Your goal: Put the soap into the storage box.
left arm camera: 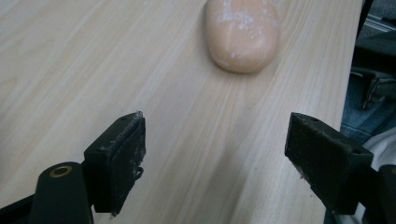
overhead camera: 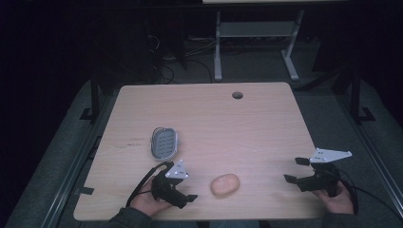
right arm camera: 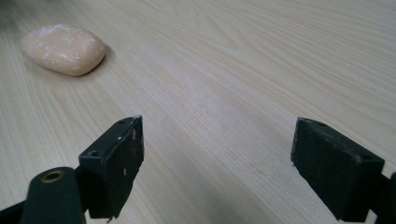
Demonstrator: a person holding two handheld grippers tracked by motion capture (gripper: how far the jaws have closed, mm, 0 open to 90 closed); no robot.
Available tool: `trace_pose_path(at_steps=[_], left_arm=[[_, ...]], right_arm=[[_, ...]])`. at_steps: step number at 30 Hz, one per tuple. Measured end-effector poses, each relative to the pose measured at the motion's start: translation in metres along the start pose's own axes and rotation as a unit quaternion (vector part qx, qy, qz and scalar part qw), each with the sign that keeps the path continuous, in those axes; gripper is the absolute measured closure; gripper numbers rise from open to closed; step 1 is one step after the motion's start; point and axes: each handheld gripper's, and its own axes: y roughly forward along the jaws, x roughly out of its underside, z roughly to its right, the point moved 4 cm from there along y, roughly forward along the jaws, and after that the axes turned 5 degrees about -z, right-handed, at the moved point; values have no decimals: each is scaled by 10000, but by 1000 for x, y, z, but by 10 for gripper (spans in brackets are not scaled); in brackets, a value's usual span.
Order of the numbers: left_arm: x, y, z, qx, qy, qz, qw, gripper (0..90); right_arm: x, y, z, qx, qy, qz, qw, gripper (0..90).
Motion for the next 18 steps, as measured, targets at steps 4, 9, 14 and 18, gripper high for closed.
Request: trace_pose_path(at_steps=[4,9,14,18], left_arm=[[-8,-3,-1,17,-51,27,10000,198],[-20,-4,-1,10,-56,-30,10000,197],[-33,3,0,127,-11,-140,9998,194],[-42,10,1,147,2,-269,9995,194]], right_arm=[[1,-2,2,-3,31,27,10000,166],[0,-3,2,-14,14,64,10000,166],[0,-3,1,14,7,47,10000,166],[-1,-3,0,53,-19,25,10000,163]])
